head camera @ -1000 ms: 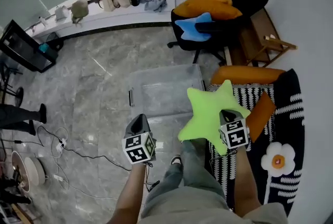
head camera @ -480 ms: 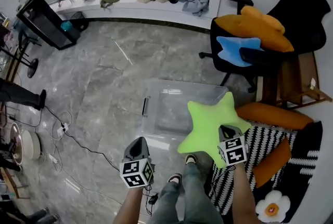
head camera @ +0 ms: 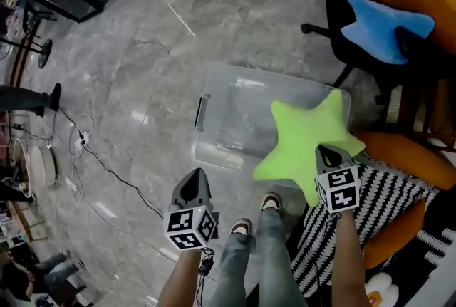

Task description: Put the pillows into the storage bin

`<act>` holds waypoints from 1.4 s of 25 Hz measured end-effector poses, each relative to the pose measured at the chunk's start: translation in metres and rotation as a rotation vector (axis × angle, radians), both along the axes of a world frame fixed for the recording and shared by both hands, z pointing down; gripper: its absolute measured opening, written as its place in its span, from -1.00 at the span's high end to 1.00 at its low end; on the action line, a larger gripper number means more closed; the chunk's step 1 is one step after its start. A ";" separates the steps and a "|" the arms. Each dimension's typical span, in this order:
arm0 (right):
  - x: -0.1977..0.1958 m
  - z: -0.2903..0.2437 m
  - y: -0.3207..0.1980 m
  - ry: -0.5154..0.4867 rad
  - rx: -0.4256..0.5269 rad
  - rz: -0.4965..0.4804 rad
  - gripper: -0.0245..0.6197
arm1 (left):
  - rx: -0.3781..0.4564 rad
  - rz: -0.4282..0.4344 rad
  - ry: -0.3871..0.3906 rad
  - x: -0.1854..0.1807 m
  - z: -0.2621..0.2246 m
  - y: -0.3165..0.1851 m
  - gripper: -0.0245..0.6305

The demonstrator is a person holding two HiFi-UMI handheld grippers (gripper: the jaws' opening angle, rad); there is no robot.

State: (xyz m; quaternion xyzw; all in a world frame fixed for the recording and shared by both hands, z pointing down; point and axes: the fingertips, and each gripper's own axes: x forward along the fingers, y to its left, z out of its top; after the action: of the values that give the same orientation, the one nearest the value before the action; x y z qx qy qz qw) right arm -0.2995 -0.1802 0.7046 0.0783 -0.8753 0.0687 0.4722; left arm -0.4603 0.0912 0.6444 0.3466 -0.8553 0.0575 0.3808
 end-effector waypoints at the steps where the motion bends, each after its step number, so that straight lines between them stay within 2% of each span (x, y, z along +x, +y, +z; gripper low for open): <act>1: -0.002 0.009 -0.001 0.004 0.001 -0.004 0.91 | -0.005 0.002 0.000 0.000 0.006 -0.003 0.92; 7: -0.014 0.037 -0.011 -0.018 -0.028 0.039 0.92 | -0.009 0.059 0.008 0.005 0.025 -0.023 0.92; 8: -0.016 0.037 -0.012 -0.028 -0.040 0.051 0.83 | -0.009 0.067 0.013 0.008 0.027 -0.025 0.92; 10: -0.018 0.034 -0.012 -0.040 -0.067 0.063 0.40 | -0.007 0.073 0.029 0.015 0.031 -0.027 0.92; 16: 0.001 0.032 -0.007 -0.025 -0.036 0.081 0.41 | 0.000 0.095 0.067 0.038 0.038 -0.024 0.92; 22: 0.035 0.027 0.002 -0.017 -0.021 0.145 0.41 | -0.004 0.144 0.072 0.057 0.034 -0.012 0.92; 29: 0.072 -0.006 0.025 -0.046 0.014 0.217 0.41 | 0.016 0.206 0.045 0.075 0.006 0.004 0.92; 35: 0.112 -0.049 0.056 -0.086 0.036 0.301 0.41 | 0.058 0.238 0.063 0.095 -0.031 0.024 0.92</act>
State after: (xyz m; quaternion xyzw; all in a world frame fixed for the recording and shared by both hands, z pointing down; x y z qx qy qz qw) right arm -0.1880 -0.1246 0.6553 0.2138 -0.8743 0.1264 0.4171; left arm -0.3657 0.1152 0.6129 0.4583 -0.7971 0.0667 0.3875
